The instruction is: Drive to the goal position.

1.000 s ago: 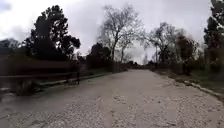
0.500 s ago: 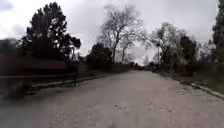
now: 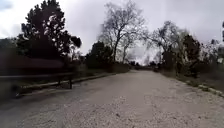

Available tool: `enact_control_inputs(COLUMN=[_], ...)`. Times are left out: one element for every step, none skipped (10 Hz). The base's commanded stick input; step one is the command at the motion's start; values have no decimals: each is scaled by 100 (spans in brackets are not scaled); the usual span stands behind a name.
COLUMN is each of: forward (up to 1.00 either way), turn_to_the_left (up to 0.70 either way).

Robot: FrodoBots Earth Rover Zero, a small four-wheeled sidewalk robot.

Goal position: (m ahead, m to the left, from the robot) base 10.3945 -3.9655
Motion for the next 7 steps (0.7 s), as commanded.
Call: enact_control_inputs(forward=[70, 70, 70, 70, 70, 70, 70], turn_to_the_left=[-27, -27, -20, 0, 0, 0, 0])
